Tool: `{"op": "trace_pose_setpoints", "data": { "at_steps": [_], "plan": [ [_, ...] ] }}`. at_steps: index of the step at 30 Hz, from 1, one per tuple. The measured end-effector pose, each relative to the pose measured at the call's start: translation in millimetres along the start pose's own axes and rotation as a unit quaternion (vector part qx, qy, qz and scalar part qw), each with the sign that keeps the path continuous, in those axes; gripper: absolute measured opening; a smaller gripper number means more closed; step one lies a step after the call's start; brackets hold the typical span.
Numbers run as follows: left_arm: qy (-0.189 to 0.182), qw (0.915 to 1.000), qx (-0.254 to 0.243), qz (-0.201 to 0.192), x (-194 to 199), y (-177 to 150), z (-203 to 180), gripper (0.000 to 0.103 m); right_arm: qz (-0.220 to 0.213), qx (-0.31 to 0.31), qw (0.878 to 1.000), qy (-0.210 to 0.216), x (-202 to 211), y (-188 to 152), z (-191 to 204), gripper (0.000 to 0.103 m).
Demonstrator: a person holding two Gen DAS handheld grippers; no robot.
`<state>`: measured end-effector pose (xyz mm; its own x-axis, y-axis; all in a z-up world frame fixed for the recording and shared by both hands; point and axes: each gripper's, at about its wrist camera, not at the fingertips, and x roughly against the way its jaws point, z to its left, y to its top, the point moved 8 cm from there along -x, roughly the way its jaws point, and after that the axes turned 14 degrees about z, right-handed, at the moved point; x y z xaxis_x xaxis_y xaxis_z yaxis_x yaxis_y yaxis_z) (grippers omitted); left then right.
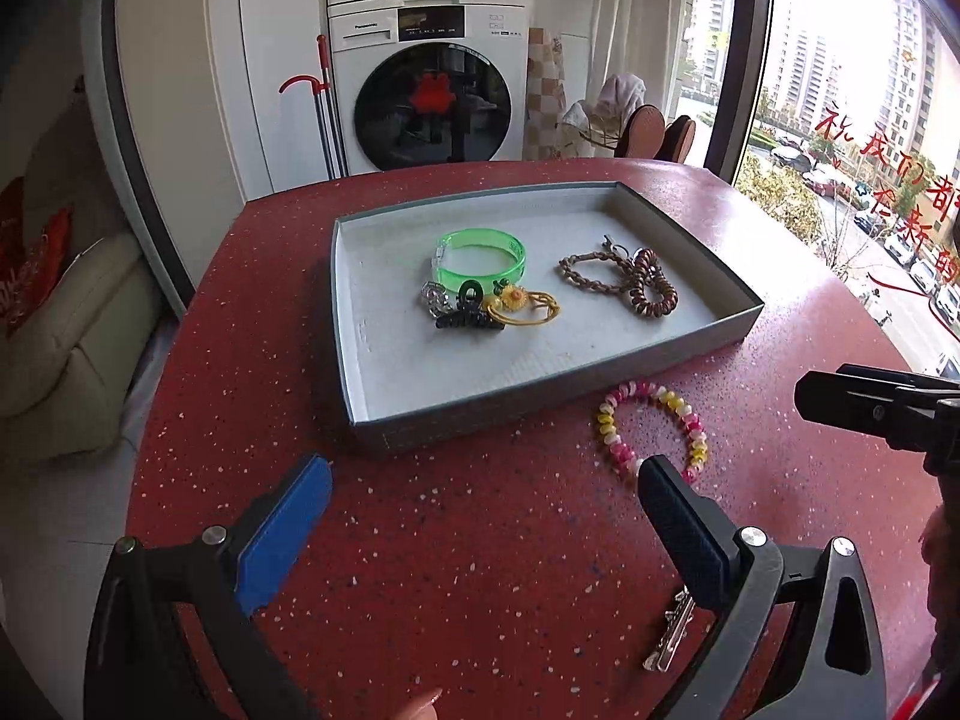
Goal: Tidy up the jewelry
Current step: 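Withdraw both tools from the tray over the remaining items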
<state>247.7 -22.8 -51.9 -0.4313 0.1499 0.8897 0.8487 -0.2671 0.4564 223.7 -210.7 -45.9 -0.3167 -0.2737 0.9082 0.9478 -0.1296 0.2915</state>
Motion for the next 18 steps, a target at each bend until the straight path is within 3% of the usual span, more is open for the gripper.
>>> {"op": "trace_pose_setpoints", "data": {
  "at_steps": [10,18],
  "plan": [
    [0.003,0.9989,-0.045,0.010,5,-48,-33,0.103,0.027,0.000,1.000,-0.013,-13,-29,-7,0.103],
    [-0.012,0.9975,-0.063,0.030,-1,-59,-51,0.103,0.027,0.000,0.999,-0.016,-12,-25,-10,0.103]
  ]
}}
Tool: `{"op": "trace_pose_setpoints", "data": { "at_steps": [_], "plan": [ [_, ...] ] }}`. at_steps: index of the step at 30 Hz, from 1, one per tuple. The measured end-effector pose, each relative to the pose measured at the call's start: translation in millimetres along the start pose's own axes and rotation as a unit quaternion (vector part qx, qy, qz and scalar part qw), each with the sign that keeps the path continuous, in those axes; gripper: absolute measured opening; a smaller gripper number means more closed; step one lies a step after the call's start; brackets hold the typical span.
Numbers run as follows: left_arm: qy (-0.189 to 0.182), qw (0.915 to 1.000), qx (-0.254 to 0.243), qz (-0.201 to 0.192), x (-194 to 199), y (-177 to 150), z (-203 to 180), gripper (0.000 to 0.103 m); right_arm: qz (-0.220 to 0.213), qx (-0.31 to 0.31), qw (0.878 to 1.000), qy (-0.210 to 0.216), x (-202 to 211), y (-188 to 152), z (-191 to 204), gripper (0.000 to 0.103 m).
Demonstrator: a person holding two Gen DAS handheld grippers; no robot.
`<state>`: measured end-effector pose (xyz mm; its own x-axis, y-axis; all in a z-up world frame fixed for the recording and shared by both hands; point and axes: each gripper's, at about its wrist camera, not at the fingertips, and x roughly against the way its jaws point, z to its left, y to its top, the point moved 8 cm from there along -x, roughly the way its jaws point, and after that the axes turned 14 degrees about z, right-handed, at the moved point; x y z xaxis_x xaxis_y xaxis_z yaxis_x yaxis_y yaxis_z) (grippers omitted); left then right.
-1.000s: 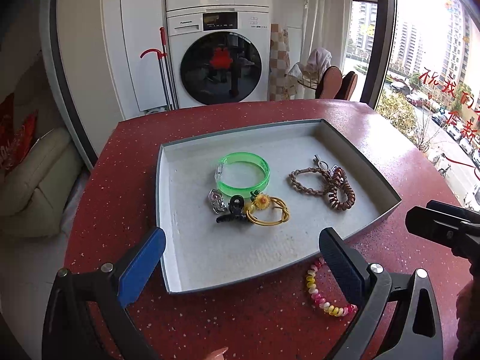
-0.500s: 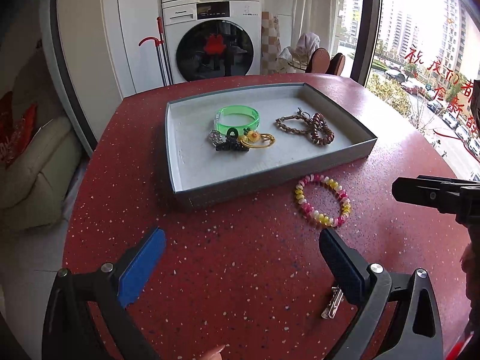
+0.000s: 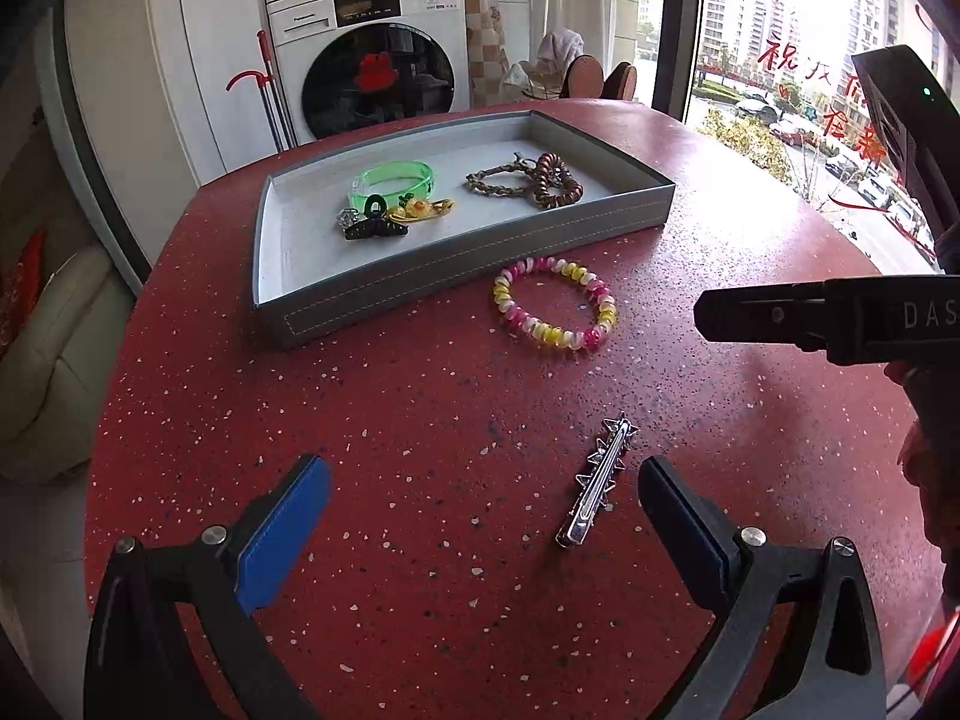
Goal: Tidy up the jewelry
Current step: 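Withdraw both tools from the tray over the remaining items, then grasp the pink-and-yellow beaded bracelet with the right tool while the left tool grasps the silver star hair clip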
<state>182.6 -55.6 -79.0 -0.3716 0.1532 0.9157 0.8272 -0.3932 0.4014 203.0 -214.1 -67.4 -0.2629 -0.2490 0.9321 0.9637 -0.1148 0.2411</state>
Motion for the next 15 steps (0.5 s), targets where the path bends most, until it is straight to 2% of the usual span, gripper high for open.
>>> {"op": "trace_pose_setpoints", "data": {
  "at_steps": [6,11,15],
  "plan": [
    [-0.014,0.9998,-0.013,0.004,-2,-2,-8,0.103,0.001,0.012,1.000,-0.010,-4,10,7,0.103],
    [-0.010,0.9997,-0.021,0.005,-6,-3,-11,0.103,0.004,0.033,0.999,-0.029,-13,22,13,0.103],
    [-0.008,0.9993,-0.036,0.010,-11,-2,-18,0.103,0.008,0.055,0.997,-0.044,-23,31,21,0.096]
  ]
}}
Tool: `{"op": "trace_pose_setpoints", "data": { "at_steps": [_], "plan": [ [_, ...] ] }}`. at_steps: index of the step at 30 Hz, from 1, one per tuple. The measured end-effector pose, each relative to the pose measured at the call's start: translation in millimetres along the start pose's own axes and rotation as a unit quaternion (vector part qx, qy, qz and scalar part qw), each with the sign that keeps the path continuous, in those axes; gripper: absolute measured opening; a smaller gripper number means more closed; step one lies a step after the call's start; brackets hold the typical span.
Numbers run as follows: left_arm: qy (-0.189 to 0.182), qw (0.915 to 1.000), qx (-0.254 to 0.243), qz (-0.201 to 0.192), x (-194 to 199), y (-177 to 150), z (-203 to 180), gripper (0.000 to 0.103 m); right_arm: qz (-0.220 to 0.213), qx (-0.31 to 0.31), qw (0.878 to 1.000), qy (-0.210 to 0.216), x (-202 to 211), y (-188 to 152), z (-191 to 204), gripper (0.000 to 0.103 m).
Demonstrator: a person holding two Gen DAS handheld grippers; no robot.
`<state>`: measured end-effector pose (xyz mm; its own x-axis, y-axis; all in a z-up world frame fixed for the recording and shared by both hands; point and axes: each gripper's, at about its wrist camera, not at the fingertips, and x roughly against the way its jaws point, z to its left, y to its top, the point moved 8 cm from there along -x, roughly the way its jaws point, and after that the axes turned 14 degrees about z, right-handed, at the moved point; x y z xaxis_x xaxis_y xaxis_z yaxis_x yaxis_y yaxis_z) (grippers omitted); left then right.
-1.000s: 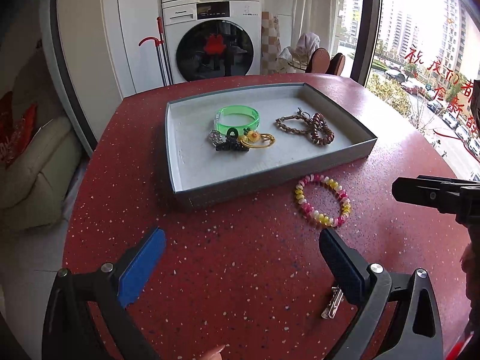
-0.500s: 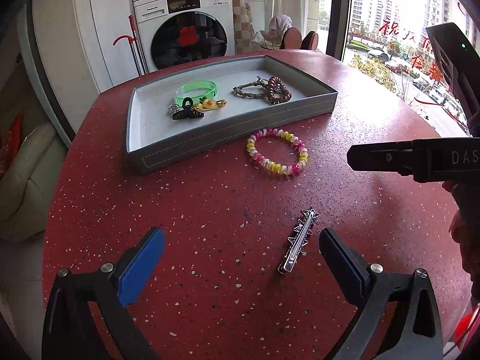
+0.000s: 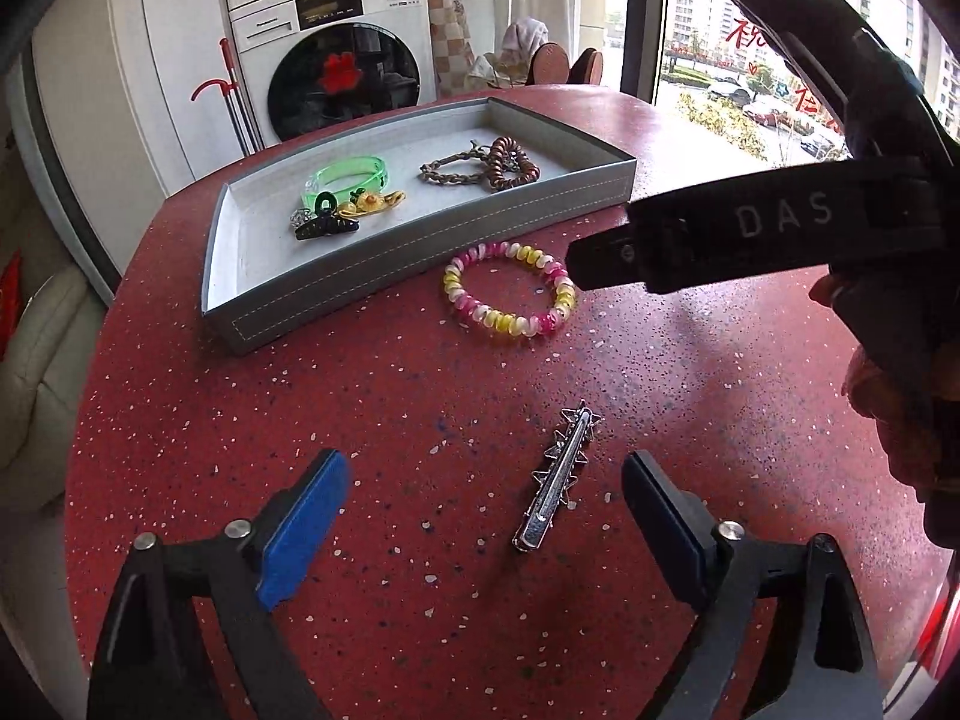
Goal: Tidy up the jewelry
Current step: 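Grasp the pink-and-yellow beaded bracelet with the right tool while the left tool grasps the silver star hair clip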
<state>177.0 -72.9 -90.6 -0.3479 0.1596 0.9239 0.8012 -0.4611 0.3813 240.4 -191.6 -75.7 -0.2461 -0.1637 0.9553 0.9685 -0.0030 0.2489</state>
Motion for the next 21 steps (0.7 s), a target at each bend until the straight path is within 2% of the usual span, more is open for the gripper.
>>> {"op": "trace_pose_setpoints", "data": {
  "at_steps": [2,4,5,7,8,11,12,17,19,21],
  "plan": [
    [0.002,1.0000,-0.005,0.006,-5,-1,-2,0.103,0.004,0.012,1.000,-0.006,-6,4,5,0.095],
    [0.004,0.9999,-0.010,0.012,-8,-1,-4,0.094,0.006,0.025,1.000,-0.015,-10,7,10,0.084],
    [0.001,0.9999,-0.009,0.011,-9,0,-4,0.094,0.009,0.032,0.999,-0.021,-13,8,12,0.076],
    [0.000,0.9999,-0.007,0.010,-9,0,-4,0.094,0.016,0.042,0.998,-0.032,-19,9,15,0.070],
    [-0.001,0.9999,-0.008,0.009,-9,1,-4,0.094,0.019,0.046,0.998,-0.035,-21,9,16,0.064],
    [-0.011,0.9998,-0.012,0.008,-8,1,-7,0.086,0.017,0.065,0.996,-0.062,-23,7,19,0.058],
    [-0.012,0.9998,-0.013,0.007,-8,1,-8,0.083,0.016,0.072,0.995,-0.068,-23,6,20,0.052],
    [-0.033,0.9991,-0.027,0.007,-6,0,-17,0.061,0.019,0.084,0.994,-0.061,-20,3,26,0.035],
    [-0.034,0.9988,-0.034,0.006,-4,-1,-21,0.044,0.020,0.089,0.994,-0.060,-21,3,29,0.028],
    [-0.036,0.9987,-0.036,0.008,-5,0,-21,0.036,0.020,0.089,0.994,-0.060,-20,3,32,0.013]
  ]
}}
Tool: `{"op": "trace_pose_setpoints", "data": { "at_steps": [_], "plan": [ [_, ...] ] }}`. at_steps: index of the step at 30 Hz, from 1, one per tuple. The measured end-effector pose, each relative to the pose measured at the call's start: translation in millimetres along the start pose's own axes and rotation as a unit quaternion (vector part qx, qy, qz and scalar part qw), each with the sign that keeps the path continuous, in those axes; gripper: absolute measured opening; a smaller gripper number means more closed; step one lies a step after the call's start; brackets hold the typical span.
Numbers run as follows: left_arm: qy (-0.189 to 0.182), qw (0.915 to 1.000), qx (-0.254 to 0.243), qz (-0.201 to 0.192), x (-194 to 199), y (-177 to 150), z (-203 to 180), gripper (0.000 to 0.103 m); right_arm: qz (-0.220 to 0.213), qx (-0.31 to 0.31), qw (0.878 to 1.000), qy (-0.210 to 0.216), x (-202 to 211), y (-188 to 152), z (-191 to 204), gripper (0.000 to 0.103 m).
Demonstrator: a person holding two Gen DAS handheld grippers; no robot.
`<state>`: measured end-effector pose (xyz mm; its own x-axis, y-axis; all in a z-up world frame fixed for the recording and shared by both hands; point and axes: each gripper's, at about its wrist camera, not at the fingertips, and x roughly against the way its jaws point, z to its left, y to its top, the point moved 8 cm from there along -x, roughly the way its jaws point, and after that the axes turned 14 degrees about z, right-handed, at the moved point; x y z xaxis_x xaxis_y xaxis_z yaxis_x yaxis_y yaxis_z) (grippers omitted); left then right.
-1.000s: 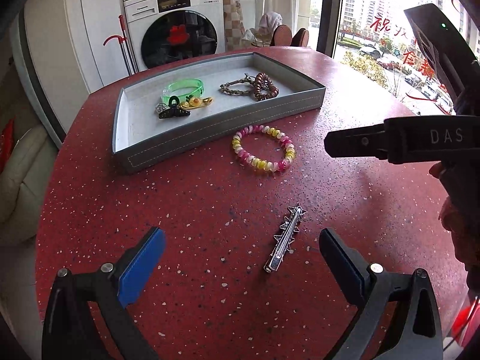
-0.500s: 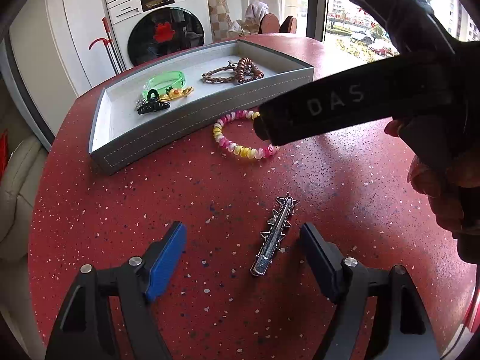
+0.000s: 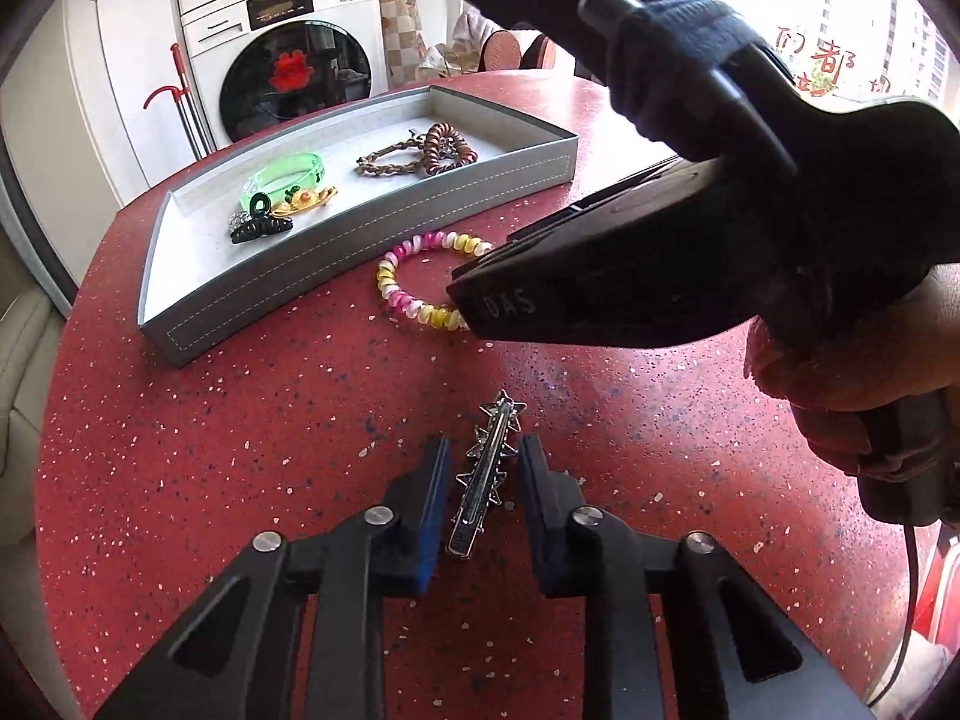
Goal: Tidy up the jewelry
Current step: 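Grasp the pink-and-yellow beaded bracelet with the right tool while the left tool grasps the silver star hair clip, then carry the beaded bracelet and star hair clip into the gray tray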
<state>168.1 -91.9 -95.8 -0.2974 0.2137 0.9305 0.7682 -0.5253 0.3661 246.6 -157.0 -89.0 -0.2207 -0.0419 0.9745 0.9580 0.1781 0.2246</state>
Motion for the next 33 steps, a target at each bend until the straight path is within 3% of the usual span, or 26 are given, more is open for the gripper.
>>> {"op": "trace_pose_setpoints", "data": {
  "at_steps": [14,33],
  "plan": [
    [-0.038,0.9968,0.069,-0.017,14,-3,28,0.034,-0.030,-0.028,0.999,0.018,24,-12,-9,0.010],
    [-0.041,0.9915,0.120,-0.030,28,-3,60,0.034,-0.045,-0.042,0.997,0.045,45,-26,-7,0.010]
  ]
}}
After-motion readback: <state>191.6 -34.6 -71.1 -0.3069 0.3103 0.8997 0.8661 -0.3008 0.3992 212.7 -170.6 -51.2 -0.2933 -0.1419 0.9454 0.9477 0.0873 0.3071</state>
